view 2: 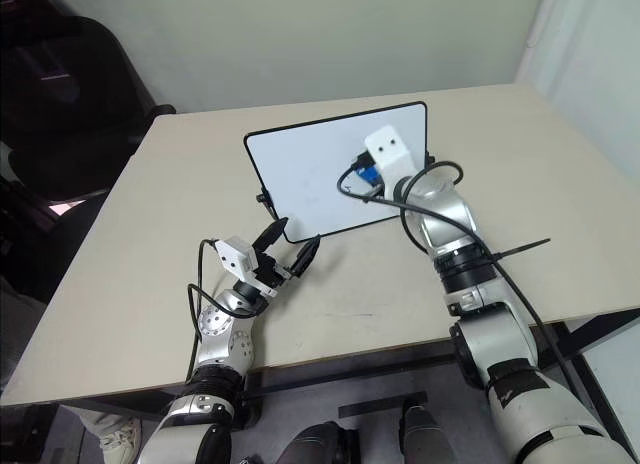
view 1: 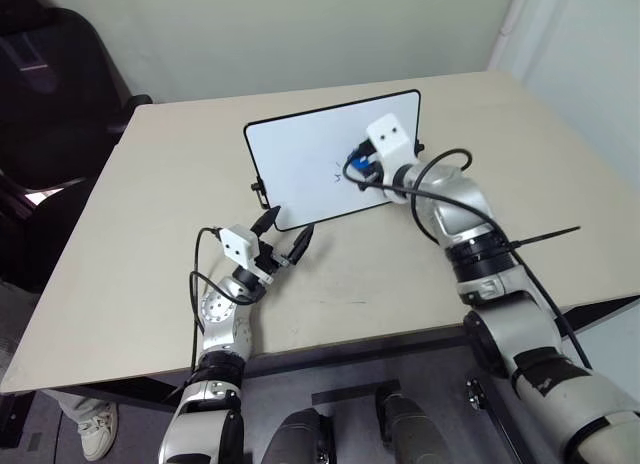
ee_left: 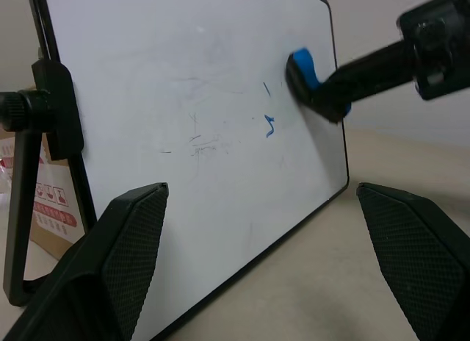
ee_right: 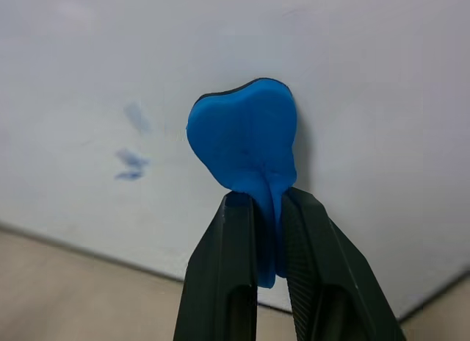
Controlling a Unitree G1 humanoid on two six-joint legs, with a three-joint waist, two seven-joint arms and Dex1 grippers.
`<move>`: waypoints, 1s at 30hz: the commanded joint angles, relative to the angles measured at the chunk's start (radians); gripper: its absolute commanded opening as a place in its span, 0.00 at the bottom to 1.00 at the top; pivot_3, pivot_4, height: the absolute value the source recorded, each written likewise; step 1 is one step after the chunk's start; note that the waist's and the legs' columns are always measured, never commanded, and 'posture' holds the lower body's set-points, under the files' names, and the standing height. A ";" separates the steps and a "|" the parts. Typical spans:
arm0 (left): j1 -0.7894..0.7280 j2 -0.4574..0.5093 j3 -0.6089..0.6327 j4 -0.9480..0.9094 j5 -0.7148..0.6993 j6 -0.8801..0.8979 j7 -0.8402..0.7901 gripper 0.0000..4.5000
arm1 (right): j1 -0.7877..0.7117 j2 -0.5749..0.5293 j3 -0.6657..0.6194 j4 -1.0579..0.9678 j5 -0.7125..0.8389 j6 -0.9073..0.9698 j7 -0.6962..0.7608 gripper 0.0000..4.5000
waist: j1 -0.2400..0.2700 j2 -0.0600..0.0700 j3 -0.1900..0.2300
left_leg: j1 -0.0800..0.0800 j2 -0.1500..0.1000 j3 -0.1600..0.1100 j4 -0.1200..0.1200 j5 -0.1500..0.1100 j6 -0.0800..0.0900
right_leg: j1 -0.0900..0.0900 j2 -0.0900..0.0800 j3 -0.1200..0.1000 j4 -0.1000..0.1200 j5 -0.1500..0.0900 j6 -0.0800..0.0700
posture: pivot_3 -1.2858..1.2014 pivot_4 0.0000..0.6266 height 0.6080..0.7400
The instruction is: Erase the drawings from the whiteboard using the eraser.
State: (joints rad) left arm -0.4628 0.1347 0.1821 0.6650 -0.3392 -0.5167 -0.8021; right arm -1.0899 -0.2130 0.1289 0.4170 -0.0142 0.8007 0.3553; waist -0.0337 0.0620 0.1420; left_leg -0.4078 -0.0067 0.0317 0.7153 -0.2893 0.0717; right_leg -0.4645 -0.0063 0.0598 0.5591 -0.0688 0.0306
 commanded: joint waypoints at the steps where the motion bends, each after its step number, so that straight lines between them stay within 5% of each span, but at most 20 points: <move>1: 0.027 -0.016 0.000 0.014 -0.011 -0.011 -0.002 1.00 | -0.012 0.007 -0.008 -0.029 -0.009 0.011 -0.027 0.08 | -0.001 0.000 0.000 | 0.000 0.000 0.000 0.000 0.000 0.000 | 0.000 0.000 0.000 0.000 0.000 0.000 | 0.52 0.24 0.90; 13: 0.023 -0.014 0.000 0.014 -0.014 -0.008 -0.009 1.00 | 0.118 0.063 0.147 -0.335 0.039 0.096 0.123 0.08 | 0.004 0.001 0.000 | -0.001 0.000 0.000 -0.001 0.000 0.000 | -0.002 0.001 -0.001 0.000 0.001 0.000 | 0.52 0.24 0.90; 21: 0.011 -0.013 0.001 0.028 -0.010 -0.012 -0.007 1.00 | -0.030 0.052 0.015 -0.174 0.020 0.050 0.013 0.08 | 0.012 0.001 0.000 | 0.000 0.000 0.000 0.000 0.000 -0.001 | -0.004 0.000 -0.002 -0.001 0.000 0.000 | 0.52 0.24 0.90; 30: 0.006 -0.017 -0.001 0.040 -0.006 -0.020 -0.004 1.00 | 0.063 0.065 0.086 -0.151 0.007 0.040 0.029 0.08 | 0.007 0.001 0.000 | 0.000 0.000 0.000 -0.001 0.000 -0.001 | -0.002 0.001 -0.001 0.000 0.001 0.000 | 0.52 0.24 0.90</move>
State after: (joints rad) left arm -0.4727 0.1341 0.1817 0.6780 -0.3395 -0.5167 -0.8058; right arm -1.0206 -0.1602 0.1922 0.2719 0.0039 0.8479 0.3843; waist -0.0264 0.0628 0.1419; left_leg -0.4081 -0.0063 0.0316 0.7145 -0.2888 0.0703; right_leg -0.4665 -0.0056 0.0586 0.5594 -0.0682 0.0303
